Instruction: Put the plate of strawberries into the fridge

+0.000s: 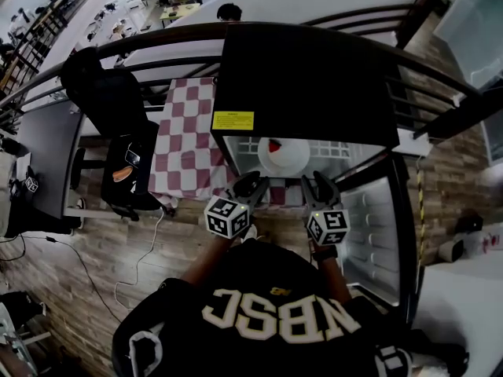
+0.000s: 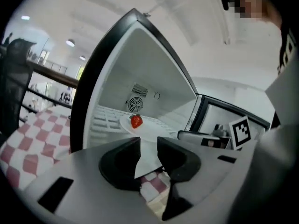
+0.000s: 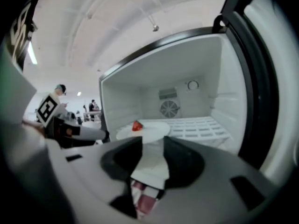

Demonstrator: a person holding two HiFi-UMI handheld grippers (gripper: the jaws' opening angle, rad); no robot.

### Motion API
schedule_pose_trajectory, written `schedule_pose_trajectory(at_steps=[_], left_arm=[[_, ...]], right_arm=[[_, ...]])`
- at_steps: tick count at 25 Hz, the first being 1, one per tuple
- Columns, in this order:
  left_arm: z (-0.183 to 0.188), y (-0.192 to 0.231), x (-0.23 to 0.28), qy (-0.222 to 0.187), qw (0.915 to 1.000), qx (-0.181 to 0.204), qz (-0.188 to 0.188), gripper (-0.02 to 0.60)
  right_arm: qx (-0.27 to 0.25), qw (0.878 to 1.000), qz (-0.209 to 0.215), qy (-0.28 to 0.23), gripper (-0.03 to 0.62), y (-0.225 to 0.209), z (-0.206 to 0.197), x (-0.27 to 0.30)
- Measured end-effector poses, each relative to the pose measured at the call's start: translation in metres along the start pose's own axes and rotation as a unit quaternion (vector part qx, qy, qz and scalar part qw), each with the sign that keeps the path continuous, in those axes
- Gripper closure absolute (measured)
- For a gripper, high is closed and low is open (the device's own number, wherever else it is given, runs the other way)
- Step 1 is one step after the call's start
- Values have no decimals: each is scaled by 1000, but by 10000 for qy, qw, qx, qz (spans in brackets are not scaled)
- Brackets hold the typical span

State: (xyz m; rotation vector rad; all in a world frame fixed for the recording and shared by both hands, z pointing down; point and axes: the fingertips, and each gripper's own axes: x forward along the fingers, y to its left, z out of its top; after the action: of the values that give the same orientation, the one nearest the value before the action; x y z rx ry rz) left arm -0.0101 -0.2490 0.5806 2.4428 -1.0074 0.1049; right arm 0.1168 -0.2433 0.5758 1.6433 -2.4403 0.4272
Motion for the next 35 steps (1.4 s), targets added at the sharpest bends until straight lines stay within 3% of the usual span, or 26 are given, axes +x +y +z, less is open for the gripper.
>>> schedule_pose_trajectory(at_steps=[2, 6, 14, 22, 35], left_arm=[[-4, 1, 1, 23, 9989, 446, 166, 462], [-13, 4, 7, 43, 9972, 674, 311, 462], [-9, 6, 18, -64, 9965, 756, 340, 466], [0, 13, 32, -75, 9956, 843, 397, 535], [18, 25, 60, 6, 9975, 594, 377, 549]], right_arm=[[-43, 10000, 1, 28, 459, 3, -3, 2], [-142, 9998, 78, 84, 459, 12, -8, 7], [-208, 9995, 213, 74, 461, 24, -11, 19], [-213, 9997, 133, 79, 481, 23, -9, 32], [-336, 9994, -55, 97, 523, 13, 9, 68]])
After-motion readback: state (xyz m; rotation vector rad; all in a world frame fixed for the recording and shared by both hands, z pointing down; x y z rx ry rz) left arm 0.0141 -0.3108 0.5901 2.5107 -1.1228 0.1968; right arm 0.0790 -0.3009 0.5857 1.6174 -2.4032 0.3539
